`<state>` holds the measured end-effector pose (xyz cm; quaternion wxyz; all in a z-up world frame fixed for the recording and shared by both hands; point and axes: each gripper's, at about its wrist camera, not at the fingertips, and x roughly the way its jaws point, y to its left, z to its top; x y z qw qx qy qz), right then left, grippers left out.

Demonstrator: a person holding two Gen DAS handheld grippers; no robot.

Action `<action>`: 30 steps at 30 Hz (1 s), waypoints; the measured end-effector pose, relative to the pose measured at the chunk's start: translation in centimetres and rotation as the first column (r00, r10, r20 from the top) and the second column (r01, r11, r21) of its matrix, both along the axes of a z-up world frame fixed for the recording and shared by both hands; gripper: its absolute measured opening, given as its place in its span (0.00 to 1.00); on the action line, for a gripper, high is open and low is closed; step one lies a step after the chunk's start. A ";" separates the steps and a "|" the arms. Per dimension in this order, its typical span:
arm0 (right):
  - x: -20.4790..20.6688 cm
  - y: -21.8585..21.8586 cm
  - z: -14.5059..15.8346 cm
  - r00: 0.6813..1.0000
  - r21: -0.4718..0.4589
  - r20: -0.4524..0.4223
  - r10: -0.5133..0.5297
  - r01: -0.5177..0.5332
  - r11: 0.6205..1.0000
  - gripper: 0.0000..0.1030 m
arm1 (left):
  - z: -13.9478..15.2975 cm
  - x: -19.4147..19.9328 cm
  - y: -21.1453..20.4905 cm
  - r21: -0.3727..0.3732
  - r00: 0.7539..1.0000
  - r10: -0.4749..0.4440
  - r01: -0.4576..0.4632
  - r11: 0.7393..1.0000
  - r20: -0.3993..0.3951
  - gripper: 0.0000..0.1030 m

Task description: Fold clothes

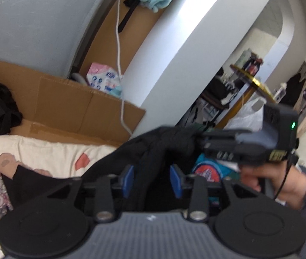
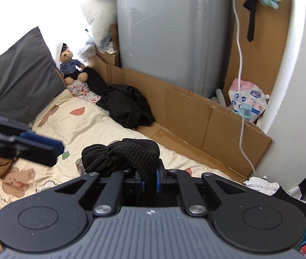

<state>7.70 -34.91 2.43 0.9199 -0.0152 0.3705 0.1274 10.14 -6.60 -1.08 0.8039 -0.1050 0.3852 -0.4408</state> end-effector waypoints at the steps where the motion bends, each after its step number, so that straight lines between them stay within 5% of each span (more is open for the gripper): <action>1: 0.1 -0.2 0.1 1.000 0.009 0.000 -0.008 0.008 1.000 0.10 | -0.6 -0.1 -0.1 0.018 1.000 -0.009 0.009 1.000 -0.008 0.39; 7: 0.3 -1.2 0.7 0.999 0.047 0.019 -0.044 0.043 0.998 0.09 | -3.6 -1.0 -1.8 0.136 0.995 -0.100 0.103 0.985 -0.027 0.43; 15: 0.7 -1.6 -0.1 0.999 0.023 -0.003 -0.034 0.034 0.999 0.07 | -8.8 -2.4 -4.2 0.312 0.966 -0.257 0.242 0.919 0.008 0.44; 23: 1.2 -1.7 -0.4 0.999 0.035 -0.014 -0.051 0.051 0.998 0.07 | -13.4 -3.1 -4.7 0.418 0.952 -0.302 0.257 0.871 0.045 0.45; 30: 1.6 -1.3 -0.4 0.999 0.048 -0.022 -0.047 0.048 0.998 0.07 | -15.2 -3.2 -5.6 0.449 0.939 -0.326 0.247 0.859 0.107 0.53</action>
